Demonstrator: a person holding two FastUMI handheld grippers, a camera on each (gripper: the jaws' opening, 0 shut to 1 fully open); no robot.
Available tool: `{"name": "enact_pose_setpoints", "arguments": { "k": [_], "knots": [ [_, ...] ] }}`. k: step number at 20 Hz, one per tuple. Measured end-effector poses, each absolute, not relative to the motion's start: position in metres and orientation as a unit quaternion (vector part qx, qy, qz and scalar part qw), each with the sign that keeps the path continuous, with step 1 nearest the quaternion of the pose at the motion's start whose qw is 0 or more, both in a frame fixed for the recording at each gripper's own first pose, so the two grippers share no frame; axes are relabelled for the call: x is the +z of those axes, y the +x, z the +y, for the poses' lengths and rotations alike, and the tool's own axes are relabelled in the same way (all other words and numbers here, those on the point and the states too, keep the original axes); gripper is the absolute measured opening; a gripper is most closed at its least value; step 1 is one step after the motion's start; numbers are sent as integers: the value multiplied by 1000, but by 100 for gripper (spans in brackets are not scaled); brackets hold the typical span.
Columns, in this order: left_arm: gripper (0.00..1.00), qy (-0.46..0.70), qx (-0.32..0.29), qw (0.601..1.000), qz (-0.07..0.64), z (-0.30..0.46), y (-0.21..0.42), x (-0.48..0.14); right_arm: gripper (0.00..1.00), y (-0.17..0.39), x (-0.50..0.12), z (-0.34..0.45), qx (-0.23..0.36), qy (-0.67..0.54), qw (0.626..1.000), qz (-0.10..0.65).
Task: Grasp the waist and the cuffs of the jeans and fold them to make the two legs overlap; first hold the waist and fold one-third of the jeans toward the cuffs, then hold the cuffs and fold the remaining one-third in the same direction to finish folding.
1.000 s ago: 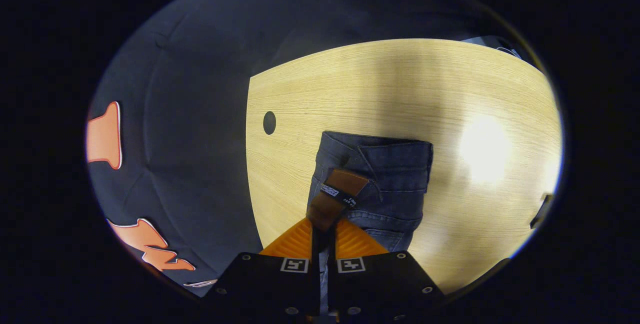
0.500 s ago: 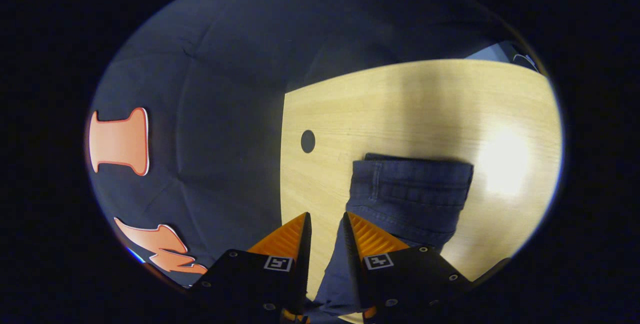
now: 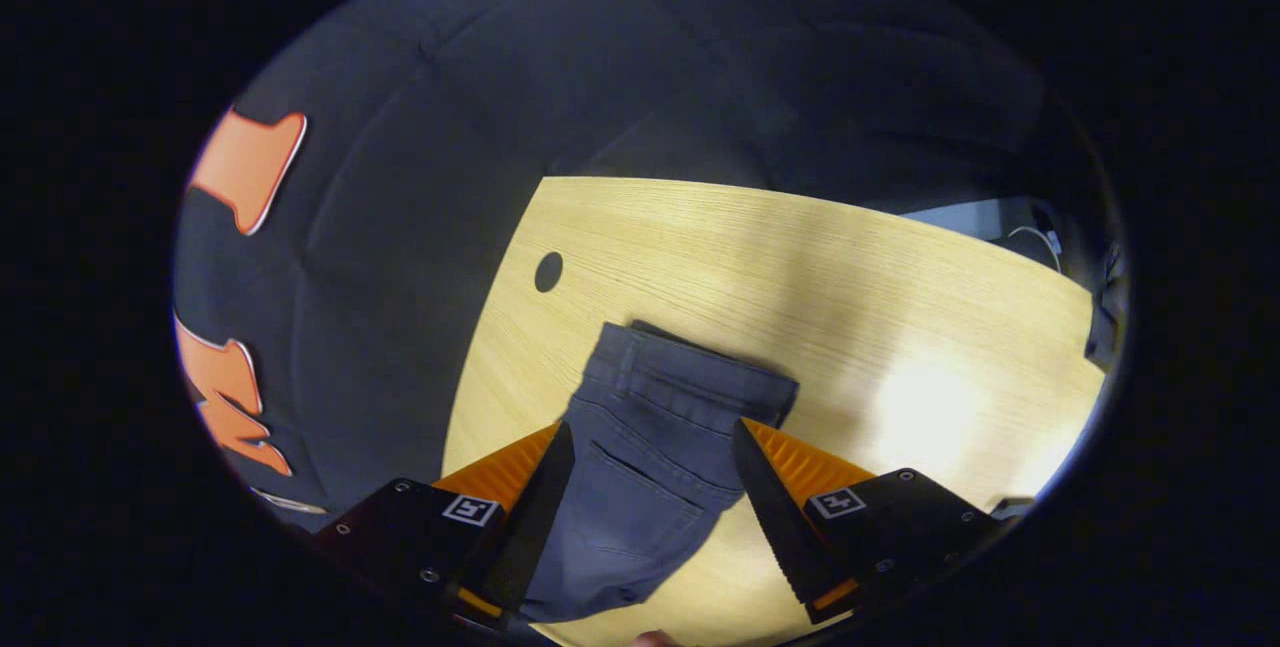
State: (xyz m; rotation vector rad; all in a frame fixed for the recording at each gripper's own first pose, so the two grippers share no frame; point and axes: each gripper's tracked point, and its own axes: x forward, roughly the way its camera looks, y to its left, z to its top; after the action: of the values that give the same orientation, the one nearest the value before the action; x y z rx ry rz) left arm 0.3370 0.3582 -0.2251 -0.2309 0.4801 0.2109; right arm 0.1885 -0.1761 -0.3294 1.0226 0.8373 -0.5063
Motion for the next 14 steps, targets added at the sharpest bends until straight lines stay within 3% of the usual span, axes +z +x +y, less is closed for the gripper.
{"name": "enact_pose_setpoints", "arguments": {
  "k": [6,14],
  "knots": [
    [98,-91,69,981,157,354,304,-179,99,175,-369,-166,-247,434,754,428],
    [97,-44,51,996,63,328,280,-122,98,190,-389,-167,-252,421,770,409]
  ]
}}
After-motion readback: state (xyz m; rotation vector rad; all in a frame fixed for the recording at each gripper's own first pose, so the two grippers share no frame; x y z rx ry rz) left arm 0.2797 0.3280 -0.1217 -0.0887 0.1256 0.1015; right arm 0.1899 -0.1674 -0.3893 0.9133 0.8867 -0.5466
